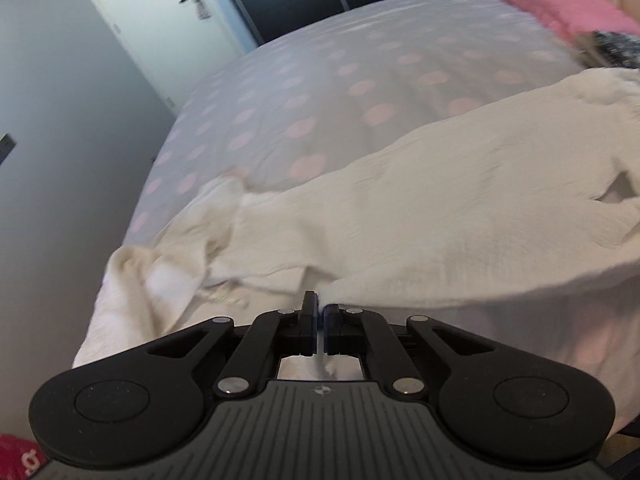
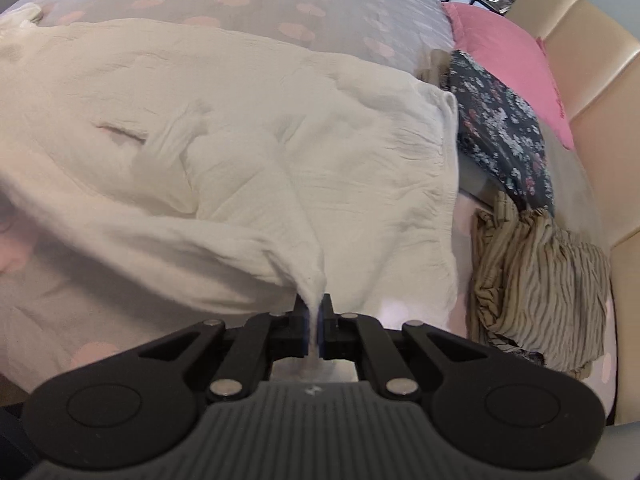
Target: Fold clothes
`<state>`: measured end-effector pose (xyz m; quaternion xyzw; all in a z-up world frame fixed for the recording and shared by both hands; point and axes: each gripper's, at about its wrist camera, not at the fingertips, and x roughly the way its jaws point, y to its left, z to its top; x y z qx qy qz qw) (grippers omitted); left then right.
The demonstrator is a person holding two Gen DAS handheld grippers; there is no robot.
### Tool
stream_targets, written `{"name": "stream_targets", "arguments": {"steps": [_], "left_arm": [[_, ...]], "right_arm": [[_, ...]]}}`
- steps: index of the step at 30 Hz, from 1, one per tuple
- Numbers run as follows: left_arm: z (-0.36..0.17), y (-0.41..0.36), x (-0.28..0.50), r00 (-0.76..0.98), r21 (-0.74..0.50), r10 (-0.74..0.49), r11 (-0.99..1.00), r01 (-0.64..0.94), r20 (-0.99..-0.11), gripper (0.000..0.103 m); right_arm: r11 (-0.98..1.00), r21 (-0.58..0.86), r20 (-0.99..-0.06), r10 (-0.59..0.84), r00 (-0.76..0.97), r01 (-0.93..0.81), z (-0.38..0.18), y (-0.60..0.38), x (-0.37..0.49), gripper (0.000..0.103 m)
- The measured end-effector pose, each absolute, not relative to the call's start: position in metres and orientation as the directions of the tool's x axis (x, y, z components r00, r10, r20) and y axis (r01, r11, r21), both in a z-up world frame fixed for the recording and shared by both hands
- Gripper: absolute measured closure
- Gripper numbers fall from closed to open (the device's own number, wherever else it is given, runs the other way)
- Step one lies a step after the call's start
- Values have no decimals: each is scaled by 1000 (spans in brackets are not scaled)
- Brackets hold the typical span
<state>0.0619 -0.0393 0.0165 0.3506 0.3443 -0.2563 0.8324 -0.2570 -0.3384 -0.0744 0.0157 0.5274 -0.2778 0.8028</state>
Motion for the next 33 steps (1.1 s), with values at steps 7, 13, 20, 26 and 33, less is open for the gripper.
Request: {"name": "stream_targets", "arguments": {"steps": [7,13,20,26,33], "left_arm": [[-1,-5,65,629,476,-59,599,644,-775,102],[8,3,65,654,475,-69,632,613,-753,102],[20,-3,82,722,531,-44,647,547,-691,102],[17,-13,92,732,543,-48,638,546,-680,102],[15,-16,91,736,555,-37,631,542,-676,102]], "right_arm": [[910,-272,-889,-362,281,314,-84,-312,-244,97],[924,-182,-909,-289,301,338,-70,-327,-255,86],[938,-216,-897,-301,324,273,-50,-347,-287,73],[913,-396,-892,-356,278,-103,-71,-344,-308,56],[691,-513,-857,-445,259,-510,-118,-344,-330,54]]}}
